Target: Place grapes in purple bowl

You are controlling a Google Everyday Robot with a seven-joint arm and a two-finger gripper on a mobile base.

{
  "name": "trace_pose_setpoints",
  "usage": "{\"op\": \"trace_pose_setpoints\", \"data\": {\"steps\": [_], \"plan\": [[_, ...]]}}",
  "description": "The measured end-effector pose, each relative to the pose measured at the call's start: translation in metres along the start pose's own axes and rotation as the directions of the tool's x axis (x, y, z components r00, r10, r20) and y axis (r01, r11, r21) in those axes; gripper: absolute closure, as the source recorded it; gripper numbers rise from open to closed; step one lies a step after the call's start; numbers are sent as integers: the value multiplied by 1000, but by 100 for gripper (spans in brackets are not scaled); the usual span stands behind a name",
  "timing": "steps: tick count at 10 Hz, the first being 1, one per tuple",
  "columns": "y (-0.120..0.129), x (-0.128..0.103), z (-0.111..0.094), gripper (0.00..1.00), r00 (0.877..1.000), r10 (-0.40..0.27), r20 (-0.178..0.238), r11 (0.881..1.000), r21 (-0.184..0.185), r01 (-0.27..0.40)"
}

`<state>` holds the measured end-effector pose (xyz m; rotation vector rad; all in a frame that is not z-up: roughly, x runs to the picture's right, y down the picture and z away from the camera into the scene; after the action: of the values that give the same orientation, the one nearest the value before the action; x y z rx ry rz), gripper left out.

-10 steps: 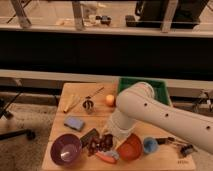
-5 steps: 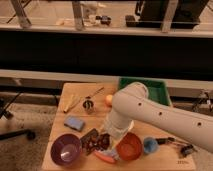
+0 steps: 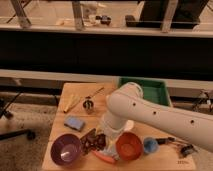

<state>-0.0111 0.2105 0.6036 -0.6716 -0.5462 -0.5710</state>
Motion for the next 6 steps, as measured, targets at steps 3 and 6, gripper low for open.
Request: {"op": "trace_pose_setpoints", "data": {"steps": [3, 6], "plan": [[-11, -10, 7, 100, 1000, -9, -3, 1000, -5, 9], [-22, -22, 14, 100, 1000, -20, -2, 1000, -7, 20]]}}
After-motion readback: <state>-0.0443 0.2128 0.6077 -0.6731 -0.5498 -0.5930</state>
